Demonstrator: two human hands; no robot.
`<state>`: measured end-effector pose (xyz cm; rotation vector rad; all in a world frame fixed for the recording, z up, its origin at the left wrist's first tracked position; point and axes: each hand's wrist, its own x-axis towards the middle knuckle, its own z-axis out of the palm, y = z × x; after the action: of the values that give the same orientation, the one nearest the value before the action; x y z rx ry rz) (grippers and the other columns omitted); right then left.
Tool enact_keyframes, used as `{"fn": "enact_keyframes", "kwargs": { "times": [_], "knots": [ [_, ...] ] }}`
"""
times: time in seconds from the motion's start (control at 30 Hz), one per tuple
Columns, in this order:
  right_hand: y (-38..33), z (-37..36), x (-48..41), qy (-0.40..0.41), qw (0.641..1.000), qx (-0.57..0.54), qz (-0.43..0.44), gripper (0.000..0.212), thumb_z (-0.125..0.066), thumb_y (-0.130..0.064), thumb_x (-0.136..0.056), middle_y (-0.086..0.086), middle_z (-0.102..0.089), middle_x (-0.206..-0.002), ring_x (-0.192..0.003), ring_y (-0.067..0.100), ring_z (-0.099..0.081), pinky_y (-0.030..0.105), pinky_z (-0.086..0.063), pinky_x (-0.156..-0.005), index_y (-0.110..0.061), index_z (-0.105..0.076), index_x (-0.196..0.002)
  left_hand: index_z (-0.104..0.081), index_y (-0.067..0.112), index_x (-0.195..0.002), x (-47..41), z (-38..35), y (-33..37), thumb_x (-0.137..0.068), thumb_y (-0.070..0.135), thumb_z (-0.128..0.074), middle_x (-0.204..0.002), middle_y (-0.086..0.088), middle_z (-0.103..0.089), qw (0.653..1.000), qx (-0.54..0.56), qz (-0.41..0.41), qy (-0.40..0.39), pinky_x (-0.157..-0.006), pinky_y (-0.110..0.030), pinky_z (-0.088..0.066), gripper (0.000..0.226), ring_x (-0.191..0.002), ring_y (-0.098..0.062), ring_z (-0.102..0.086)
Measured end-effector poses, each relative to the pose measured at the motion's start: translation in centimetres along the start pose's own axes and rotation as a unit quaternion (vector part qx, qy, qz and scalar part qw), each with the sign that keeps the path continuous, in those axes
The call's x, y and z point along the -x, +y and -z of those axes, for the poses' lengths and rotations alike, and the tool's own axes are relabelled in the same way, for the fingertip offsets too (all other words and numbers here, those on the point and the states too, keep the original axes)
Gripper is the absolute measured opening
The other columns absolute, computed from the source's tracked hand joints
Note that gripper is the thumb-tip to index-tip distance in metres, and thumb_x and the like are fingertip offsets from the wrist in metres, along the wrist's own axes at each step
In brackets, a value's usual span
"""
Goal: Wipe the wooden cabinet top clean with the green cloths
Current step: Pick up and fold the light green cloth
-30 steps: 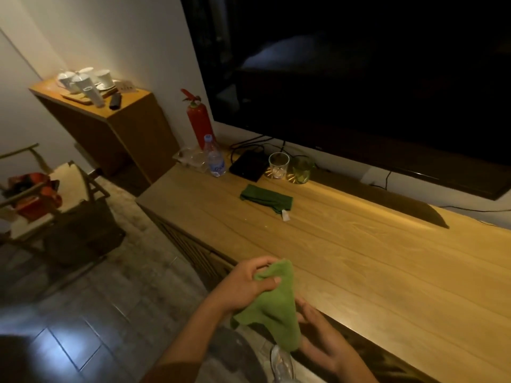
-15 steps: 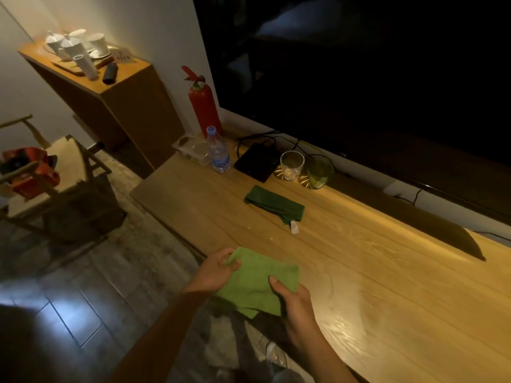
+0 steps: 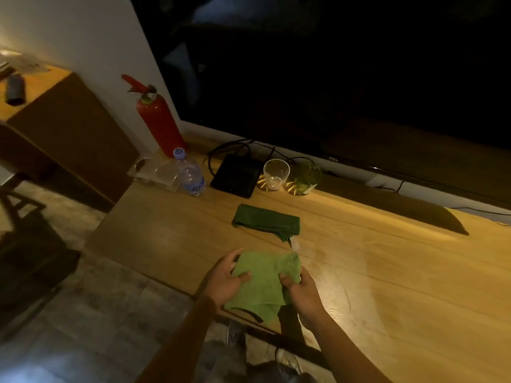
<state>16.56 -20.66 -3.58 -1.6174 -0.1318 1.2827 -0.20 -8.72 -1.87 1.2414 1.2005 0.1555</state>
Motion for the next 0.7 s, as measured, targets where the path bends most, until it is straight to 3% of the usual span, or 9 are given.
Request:
{"fn": "enact_keyframes", "kwargs": {
  "times": [0.1,0.23,0.37,0.47,0.6,0.7],
  "knots": [
    [-0.2,-1.7,-1.8,0.055,0.998,0.032,-0.005,0.023,-0.066,-0.014,-0.094,0.005,-0.071,-0.112,-0.101,0.027,-0.068,0.052,-0.055,-0.090,-0.023,-0.062,-0.114,-0.053,0.032,-0.137,-2.3,1.5,-0.2,-0.089,0.008,-0.068,-0.134,0.003,-0.060,0.992,-0.117,-0.045,-0.004,-0.103,-0.041,-0.049,0.056,-0.121,-0.016,-0.057],
    [0.2,-3.4,-4.1,0.126,0.980,0.156,-0.016,0.025,-0.066,-0.023,-0.093,0.005,-0.069,-0.111,-0.100,0.027,-0.064,0.048,-0.054,-0.088,-0.018,-0.059,-0.117,-0.056,0.031,-0.134,-4.4,3.2,-1.5,-0.091,0.011,-0.062,-0.142,0.003,-0.049,0.967,-0.227,-0.114,0.027,-0.106,-0.030,-0.043,0.047,-0.127,-0.017,-0.049],
    [0.2,-4.1,-4.0,0.204,0.930,0.305,-0.002,0.037,-0.068,-0.025,-0.090,0.008,-0.066,-0.103,-0.093,0.031,-0.063,0.038,-0.052,-0.074,-0.013,-0.055,-0.123,-0.038,0.033,-0.147,-4.3,4.2,-3.6,-0.095,0.026,-0.048,-0.160,0.002,-0.019,0.855,-0.479,-0.200,0.013,-0.112,-0.035,-0.031,0.053,-0.143,-0.023,-0.022],
    [0.7,-3.8,-3.0,0.203,0.896,0.394,0.020,0.057,-0.070,-0.022,-0.086,0.016,-0.057,-0.117,-0.105,0.036,-0.058,0.041,-0.051,-0.083,-0.012,-0.046,-0.137,-0.022,0.037,-0.152,-3.5,4.3,-5.2,-0.097,0.030,-0.039,-0.165,0.000,-0.002,0.791,-0.577,-0.203,-0.028,-0.115,-0.043,-0.023,0.058,-0.149,-0.024,-0.006],
    [2.2,-2.5,-0.9,0.200,0.861,0.468,-0.001,0.062,-0.064,-0.023,-0.089,0.017,-0.045,-0.128,-0.118,0.038,-0.044,0.043,-0.045,-0.092,-0.018,-0.037,-0.145,0.001,0.042,-0.154,-2.9,4.2,-7.1,-0.101,0.034,-0.032,-0.165,0.002,0.011,0.790,-0.591,-0.161,-0.014,-0.119,-0.046,-0.008,0.062,-0.151,-0.023,0.006],
    [3.6,-0.8,1.1,0.206,0.848,0.489,-0.002,0.056,-0.063,-0.026,-0.089,0.015,-0.044,-0.130,-0.118,0.036,-0.044,0.040,-0.044,-0.093,-0.019,-0.042,-0.141,0.002,0.042,-0.154,-2.6,3.7,-7.2,-0.101,0.033,-0.033,-0.166,0.002,0.007,0.794,-0.588,-0.154,-0.003,-0.119,-0.046,-0.011,0.064,-0.151,-0.023,0.003]
  ]
}}
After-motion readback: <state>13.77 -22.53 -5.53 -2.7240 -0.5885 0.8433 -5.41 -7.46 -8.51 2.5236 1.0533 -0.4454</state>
